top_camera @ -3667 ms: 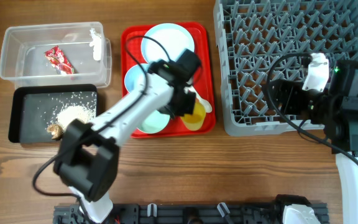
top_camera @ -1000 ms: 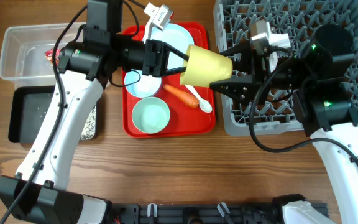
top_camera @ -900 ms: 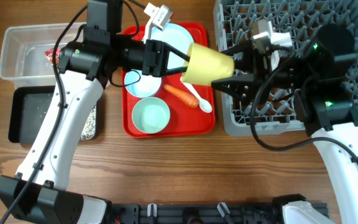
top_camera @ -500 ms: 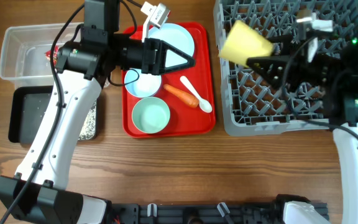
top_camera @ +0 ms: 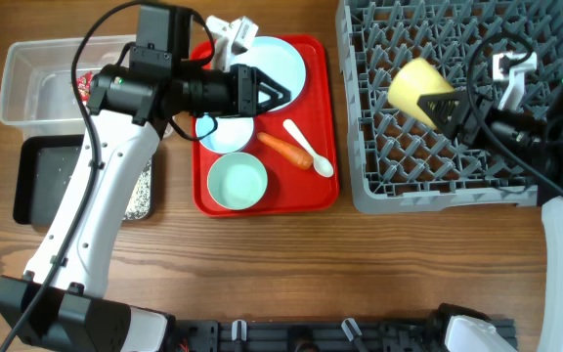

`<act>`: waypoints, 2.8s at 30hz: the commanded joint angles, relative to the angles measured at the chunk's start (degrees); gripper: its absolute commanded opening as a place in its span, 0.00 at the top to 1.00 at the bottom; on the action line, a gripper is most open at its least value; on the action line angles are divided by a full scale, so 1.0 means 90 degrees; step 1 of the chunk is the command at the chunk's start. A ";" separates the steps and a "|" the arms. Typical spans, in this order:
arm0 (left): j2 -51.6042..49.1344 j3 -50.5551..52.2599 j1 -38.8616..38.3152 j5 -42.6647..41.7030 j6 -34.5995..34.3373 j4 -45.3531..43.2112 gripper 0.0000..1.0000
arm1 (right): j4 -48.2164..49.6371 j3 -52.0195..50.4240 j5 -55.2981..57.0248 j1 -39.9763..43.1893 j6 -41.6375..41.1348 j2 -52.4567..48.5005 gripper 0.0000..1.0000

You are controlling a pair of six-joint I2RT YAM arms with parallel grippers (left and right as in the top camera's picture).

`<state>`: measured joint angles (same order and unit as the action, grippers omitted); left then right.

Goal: Sort waste into correct bins and load items into the dishwasher rack
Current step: 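Lower the yellow cup into the dish rack with the right gripper and release, then move the right gripper to the green bowl on the red tray and grasp it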

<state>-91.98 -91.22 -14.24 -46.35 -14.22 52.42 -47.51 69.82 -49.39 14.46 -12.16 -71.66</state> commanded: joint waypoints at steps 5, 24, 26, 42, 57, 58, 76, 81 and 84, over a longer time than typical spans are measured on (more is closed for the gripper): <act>-0.0078 0.0005 0.0029 0.2387 0.0058 0.0461 0.66 | -0.2229 0.1872 0.3342 0.0017 0.0194 0.0165 0.44; -0.0078 0.0015 0.0024 0.2521 0.0058 0.0500 0.63 | -0.4056 0.2263 0.4447 -0.0865 0.0668 -0.1824 0.46; -0.0078 0.0015 0.0024 0.2567 0.0058 0.0525 0.63 | -0.4068 0.2246 0.4461 -0.1122 0.0663 -0.2147 0.46; -0.0078 0.0015 0.0024 0.2616 0.0058 0.0595 0.63 | -0.3854 0.2108 0.5153 -0.1435 0.0311 -0.3036 0.44; -0.0078 0.0015 0.0024 0.2667 0.0058 0.0619 0.37 | -0.3730 0.2106 0.4954 -0.1557 0.0500 -0.3444 0.15; -0.0078 0.0015 0.0024 0.2686 0.0058 0.0627 0.32 | -0.3716 0.2110 0.4935 -0.1557 0.0503 -0.3444 0.09; -0.0041 0.0015 0.0024 0.2883 0.0202 0.1549 0.23 | -0.4614 0.5034 0.3825 -0.1897 0.1022 -0.3026 0.00; -0.0029 0.0015 0.0032 0.3801 -0.0301 0.2538 0.25 | -0.4500 0.4981 0.3660 -0.2382 0.0959 -0.2977 0.00; -0.0032 0.0068 0.0022 0.4163 -0.0546 0.3048 0.24 | -0.4284 0.4979 0.3640 -0.2640 0.0809 -0.2977 0.00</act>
<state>-92.05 -91.13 -14.24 -15.05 -15.73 77.71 -87.59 114.13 -14.59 -7.20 -4.23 -98.76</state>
